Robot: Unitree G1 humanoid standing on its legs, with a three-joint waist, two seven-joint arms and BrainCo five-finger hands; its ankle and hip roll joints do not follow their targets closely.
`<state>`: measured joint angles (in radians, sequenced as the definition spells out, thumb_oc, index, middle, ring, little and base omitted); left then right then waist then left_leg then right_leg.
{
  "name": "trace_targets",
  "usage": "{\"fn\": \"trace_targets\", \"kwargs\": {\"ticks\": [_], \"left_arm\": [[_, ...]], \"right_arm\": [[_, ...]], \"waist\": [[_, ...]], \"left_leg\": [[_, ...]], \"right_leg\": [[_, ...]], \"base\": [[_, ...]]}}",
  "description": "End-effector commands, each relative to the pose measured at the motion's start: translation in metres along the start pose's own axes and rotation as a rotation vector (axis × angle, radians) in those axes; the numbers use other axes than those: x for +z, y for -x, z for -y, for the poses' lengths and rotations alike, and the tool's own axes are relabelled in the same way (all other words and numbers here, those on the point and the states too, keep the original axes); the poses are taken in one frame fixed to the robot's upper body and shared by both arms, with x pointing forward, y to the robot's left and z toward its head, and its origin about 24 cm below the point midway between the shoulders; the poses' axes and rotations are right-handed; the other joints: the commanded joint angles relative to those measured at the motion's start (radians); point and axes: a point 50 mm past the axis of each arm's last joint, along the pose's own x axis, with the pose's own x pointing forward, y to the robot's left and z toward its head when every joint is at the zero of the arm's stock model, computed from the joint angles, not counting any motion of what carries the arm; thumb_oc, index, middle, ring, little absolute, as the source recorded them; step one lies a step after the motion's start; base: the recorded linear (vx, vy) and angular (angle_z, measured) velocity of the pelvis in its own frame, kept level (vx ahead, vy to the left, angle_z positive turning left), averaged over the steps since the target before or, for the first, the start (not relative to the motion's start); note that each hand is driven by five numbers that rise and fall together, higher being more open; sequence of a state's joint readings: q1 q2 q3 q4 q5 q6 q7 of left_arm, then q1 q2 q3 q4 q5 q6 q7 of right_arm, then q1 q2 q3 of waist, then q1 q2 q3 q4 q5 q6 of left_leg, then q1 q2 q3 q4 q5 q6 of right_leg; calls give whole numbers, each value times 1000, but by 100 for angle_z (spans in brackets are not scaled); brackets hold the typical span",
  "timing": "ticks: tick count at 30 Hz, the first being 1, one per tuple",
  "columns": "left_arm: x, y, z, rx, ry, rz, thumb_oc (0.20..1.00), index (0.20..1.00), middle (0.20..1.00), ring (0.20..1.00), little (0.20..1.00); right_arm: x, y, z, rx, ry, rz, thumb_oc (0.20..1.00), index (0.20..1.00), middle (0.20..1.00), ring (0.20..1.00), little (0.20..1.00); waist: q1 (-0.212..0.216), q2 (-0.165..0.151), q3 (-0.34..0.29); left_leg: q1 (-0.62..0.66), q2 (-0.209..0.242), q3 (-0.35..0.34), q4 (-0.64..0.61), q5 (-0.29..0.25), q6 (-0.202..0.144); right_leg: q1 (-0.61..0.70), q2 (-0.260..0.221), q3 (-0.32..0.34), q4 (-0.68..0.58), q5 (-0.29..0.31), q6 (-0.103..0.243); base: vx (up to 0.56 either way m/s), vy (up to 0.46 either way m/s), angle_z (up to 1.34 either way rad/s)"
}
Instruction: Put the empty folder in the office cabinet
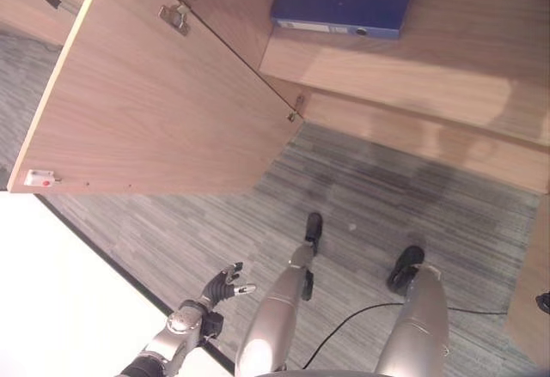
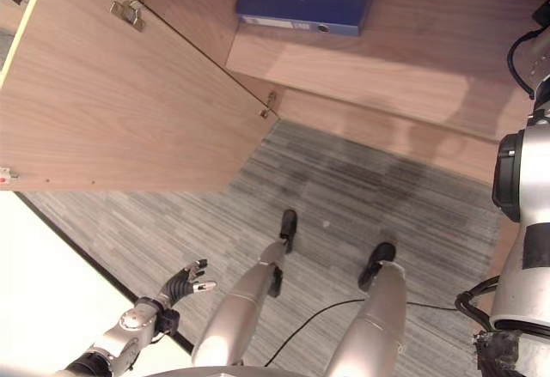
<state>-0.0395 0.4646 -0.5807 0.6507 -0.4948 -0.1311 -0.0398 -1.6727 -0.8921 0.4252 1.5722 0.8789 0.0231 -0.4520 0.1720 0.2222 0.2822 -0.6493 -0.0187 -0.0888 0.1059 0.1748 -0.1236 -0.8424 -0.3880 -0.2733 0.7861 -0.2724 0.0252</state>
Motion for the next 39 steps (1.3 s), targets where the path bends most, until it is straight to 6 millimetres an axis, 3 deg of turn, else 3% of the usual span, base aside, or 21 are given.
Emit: {"fn": "trace_targets", "kwargs": {"ticks": [1,6,10,13,17,21,22,23,25,28,32,34,36,39], "left_arm": [[6,-3,-17,70,26,13,1000,1000,1000,1000,1000],[9,-5,-17,86,46,24,1000,1000,1000,1000,1000],[13,-5,-20,90,43,38,1000,1000,1000,1000,1000],[14,-5,-22,92,38,39,1000,1000,1000,1000,1000],[12,-5,-23,92,37,30,1000,1000,1000,1000,1000],[12,-5,-25,102,39,26,1000,1000,1000,1000,1000],[10,-4,-26,108,42,22,1000,1000,1000,1000,1000],[11,-4,-25,107,44,23,1000,1000,1000,1000,1000],[9,-3,-26,109,44,20,1000,1000,1000,1000,1000],[10,-4,-27,111,50,23,1000,1000,1000,1000,1000],[7,-4,-32,154,78,10,1000,1000,1000,1000,1000],[6,-5,-32,160,91,8,1000,1000,1000,1000,1000],[7,-9,-31,191,131,5,1000,1000,1000,1000,1000],[5,-13,-30,222,169,-10,1000,1000,1000,1000,1000]], "right_arm": [[36,-2,11,4,-10,135,1000,1000,1000,1000,1000],[-5,-6,11,6,-55,26,1000,1000,1000,1000,1000],[-43,-12,30,-49,-74,-98,1000,1000,1000,1000,1000],[-52,-12,35,-61,-87,-124,1000,1000,1000,1000,1000],[-89,-13,57,-169,-288,-266,1000,1000,1000,1000,1000],[-95,-13,63,-215,-354,-288,1000,1000,1000,1000,1000],[-99,-12,64,-236,-379,-300,1000,1000,1000,1000,1000],[-99,-12,64,-236,-383,-300,1000,1000,1000,1000,1000],[-107,-11,64,-237,-386,-317,1000,1000,1000,1000,1000],[-119,-9,69,-254,-377,-337,1000,1000,1000,1000,1000],[-167,7,65,-265,-382,-430,1000,1000,1000,1000,1000],[-173,10,62,-259,-378,-441,1000,1000,1000,1000,1000],[-199,22,58,-240,-332,-490,1000,1000,1000,1000,1000],[-221,38,46,-181,-275,-514,1000,1000,1000,1000,1000]], "waist": [[23,-4,39],[10,-2,53],[13,3,61],[17,1,61],[24,7,58],[29,10,53],[38,16,57],[35,12,49],[40,13,54],[39,3,41],[42,-15,48],[40,-19,52],[32,-37,82],[17,-55,111]], "left_leg": [[70,-29,-2,-15,-146,11],[93,-22,-2,-31,-141,11],[105,-24,-6,-30,-144,14],[107,-24,-7,-30,-145,14],[124,-26,-5,-35,-148,19],[130,-28,-5,-30,-152,20],[122,-27,-2,-22,-130,23],[131,-29,-5,-27,-149,21],[129,-27,-4,-22,-129,24],[148,-26,-7,-30,-148,19],[178,-13,-11,-61,-113,22],[180,-11,-11,-60,-113,22],[168,-7,-5,-17,-125,23],[143,-2,7,46,-148,23]], "right_leg": [[120,68,72,-117,-14,104],[142,71,67,-135,-1,108],[161,73,60,-142,-2,110],[167,73,58,-145,-1,112],[191,73,56,-160,4,115],[201,70,55,-163,3,117],[203,67,41,-175,39,113],[213,70,52,-176,17,120],[218,68,39,-188,47,116],[255,73,42,-214,30,123],[311,88,10,-293,93,124],[314,90,11,-298,97,124],[323,101,15,-303,101,116],[323,112,23,-290,100,108]], "base": [[0,0,0],[0,0,0],[0,0,0],[0,0,0],[0,0,0],[-28,15,0],[0,0,0],[-118,66,3],[-18,18,6],[38,-24,5],[-77,28,-1],[-16,3,-5],[-56,-24,-4],[-64,-28,-8]]}}
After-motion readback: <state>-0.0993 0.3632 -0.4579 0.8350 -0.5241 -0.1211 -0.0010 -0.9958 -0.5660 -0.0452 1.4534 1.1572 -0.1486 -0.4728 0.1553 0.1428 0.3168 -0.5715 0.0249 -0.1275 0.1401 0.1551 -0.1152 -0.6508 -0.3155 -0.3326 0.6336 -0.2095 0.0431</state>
